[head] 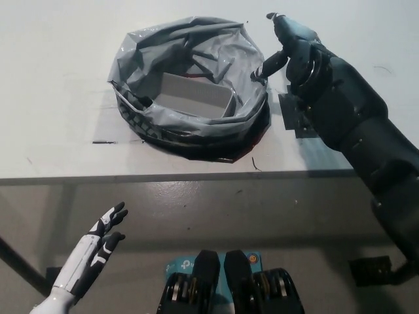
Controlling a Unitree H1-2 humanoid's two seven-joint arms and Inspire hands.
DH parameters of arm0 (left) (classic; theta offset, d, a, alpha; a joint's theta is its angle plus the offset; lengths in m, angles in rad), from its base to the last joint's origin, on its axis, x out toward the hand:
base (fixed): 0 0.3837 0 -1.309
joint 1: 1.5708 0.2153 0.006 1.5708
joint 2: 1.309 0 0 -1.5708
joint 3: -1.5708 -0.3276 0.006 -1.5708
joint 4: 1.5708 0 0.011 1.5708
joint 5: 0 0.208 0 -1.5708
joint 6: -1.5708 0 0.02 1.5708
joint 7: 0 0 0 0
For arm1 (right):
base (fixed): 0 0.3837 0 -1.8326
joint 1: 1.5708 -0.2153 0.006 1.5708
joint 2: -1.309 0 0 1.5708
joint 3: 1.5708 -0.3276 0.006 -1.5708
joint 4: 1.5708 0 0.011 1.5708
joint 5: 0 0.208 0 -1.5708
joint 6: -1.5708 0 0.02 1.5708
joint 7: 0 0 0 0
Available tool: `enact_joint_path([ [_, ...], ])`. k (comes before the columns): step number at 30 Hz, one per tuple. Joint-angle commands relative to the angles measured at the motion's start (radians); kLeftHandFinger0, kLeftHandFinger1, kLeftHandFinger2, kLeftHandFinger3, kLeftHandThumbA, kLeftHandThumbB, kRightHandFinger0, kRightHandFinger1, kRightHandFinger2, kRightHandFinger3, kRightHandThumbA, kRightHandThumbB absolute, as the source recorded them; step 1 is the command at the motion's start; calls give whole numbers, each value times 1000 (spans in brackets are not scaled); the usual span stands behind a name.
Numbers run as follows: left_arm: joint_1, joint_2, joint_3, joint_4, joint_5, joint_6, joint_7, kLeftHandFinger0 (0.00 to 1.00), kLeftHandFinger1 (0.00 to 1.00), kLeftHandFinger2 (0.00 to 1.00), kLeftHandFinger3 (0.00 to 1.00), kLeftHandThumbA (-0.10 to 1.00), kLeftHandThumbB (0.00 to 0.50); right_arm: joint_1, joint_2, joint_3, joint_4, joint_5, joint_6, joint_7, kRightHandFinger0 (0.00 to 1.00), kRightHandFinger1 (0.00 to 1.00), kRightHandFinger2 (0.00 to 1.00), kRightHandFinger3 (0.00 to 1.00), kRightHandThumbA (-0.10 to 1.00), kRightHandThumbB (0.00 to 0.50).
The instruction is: Use the right hand to pick up a small rectangular container and put it into a plastic bag and lift the bag
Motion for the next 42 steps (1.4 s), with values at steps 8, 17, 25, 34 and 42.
enact_joint_path([
  [8,-13,30,-3,-13,7,-36,-20,865,992,1000,1000,1000,161,-44,0,-204,-26,149,-31,157,1000,1000,1000,1000,954,466],
  [17,-15,29,-2,-13,12,-36,-19,861,976,1000,1000,1000,172,-47,11,-272,69,164,-122,225,1000,1000,1000,1000,1000,418],
  [25,-18,28,0,-10,12,-45,-18,857,971,1000,1000,1000,172,-46,28,-255,178,134,-112,190,1000,1000,1000,1000,988,494],
  [34,-22,29,0,-18,24,-40,-19,846,965,1000,1000,1000,185,-40,45,-241,256,118,-135,175,1000,1000,1000,1000,1000,490],
  [42,-31,34,-5,-15,43,-43,-21,841,947,1000,1000,1000,201,-57,76,-438,240,270,-140,38,519,648,902,1000,744,418],
])
